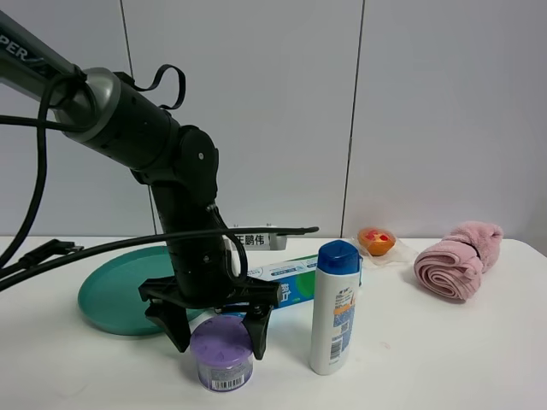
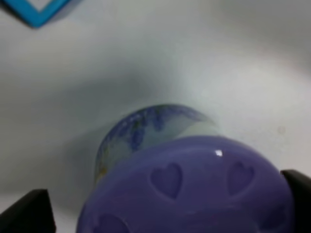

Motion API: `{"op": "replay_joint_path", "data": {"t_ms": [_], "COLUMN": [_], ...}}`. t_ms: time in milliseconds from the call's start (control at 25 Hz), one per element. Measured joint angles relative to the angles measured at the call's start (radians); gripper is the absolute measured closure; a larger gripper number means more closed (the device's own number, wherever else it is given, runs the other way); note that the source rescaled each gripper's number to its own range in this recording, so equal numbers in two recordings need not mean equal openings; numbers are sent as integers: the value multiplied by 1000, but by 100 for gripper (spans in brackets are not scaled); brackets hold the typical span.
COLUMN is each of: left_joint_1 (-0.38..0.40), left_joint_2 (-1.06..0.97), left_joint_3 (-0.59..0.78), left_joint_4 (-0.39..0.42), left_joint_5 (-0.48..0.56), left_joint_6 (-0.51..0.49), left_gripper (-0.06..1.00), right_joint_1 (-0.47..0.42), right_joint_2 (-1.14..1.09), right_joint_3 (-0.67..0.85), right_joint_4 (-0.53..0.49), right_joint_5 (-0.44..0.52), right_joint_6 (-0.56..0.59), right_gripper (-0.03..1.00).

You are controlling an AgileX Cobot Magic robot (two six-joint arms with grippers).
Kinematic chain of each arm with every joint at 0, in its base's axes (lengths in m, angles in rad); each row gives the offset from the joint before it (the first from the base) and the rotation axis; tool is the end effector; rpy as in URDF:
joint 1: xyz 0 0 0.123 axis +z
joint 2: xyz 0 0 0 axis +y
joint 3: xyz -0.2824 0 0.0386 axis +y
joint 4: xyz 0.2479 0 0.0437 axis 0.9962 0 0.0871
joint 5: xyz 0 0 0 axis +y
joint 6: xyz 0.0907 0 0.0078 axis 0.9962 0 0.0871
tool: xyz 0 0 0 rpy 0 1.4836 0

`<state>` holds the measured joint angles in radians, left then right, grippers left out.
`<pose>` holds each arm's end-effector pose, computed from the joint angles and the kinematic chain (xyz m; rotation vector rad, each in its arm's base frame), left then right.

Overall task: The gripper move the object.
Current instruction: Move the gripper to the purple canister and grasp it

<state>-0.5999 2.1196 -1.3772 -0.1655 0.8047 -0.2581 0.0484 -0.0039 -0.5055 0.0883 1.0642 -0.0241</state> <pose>0.3265 -0.2364 0.1186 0.3592 3.0624 -0.2474 -0.0067 0.0067 0.2786 -0.0786 2.0359 0.1208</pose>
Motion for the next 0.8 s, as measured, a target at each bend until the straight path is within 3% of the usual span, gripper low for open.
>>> {"op": "replay_joint_path", "data": {"t_ms": [640, 720, 760, 800], "left_joint_1": [0, 0, 0, 0], "left_joint_2": [45, 45, 45, 45], "left_joint_3": [0, 0, 0, 0], "left_joint_4": [1, 1, 1, 1], "left_joint_5": [-25, -25, -25, -25], "left_joint_6": [-26, -26, -26, -26], "left_gripper": [-2, 10, 22, 44], "right_joint_1": [0, 0, 0, 0], "right_joint_2": [0, 0, 0, 0], "right_joint_3": [0, 0, 0, 0], "right_joint_4": [0, 0, 0, 0], "right_joint_5": [0, 0, 0, 0], "right_joint_6": [0, 0, 0, 0], "right_gripper": [-3, -3, -3, -3]}}
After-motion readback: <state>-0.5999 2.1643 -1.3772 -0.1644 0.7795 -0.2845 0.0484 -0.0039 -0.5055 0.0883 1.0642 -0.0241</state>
